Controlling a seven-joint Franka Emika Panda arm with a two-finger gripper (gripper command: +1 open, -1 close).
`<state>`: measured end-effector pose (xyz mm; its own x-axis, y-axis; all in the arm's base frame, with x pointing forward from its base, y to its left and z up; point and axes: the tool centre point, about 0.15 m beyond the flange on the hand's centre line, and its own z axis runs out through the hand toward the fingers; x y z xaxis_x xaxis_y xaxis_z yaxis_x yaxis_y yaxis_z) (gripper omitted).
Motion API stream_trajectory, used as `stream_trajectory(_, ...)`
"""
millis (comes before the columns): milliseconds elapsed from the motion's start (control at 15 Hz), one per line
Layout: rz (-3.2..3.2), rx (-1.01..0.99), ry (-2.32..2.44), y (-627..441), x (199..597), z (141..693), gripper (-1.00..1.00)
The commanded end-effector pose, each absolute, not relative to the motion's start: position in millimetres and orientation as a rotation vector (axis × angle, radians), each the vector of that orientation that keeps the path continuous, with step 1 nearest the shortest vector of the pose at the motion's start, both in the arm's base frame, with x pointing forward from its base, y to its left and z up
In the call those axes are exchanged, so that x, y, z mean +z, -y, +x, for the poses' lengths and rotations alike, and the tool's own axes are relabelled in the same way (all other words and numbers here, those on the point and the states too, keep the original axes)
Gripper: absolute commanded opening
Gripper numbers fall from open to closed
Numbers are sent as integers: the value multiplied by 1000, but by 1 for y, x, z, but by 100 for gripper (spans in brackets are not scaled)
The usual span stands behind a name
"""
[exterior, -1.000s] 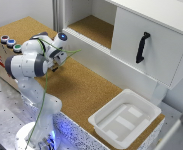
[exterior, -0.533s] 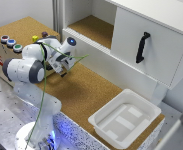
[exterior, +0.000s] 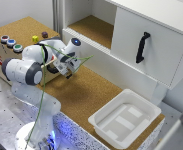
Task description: Open the cabinet drawer
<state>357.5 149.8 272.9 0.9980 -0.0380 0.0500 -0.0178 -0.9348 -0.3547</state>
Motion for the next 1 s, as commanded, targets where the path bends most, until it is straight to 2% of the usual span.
stream_trajectory(0,-2747,-214,-59,-135,279,340,100)
stream_trajectory(333,-2794,-358,-94,-129,311,331,100)
stream_trajectory(733,-2934,-582,-18,-131,407,314,100)
stream_trajectory(933,-2924,-581,241,-159,439,315,100)
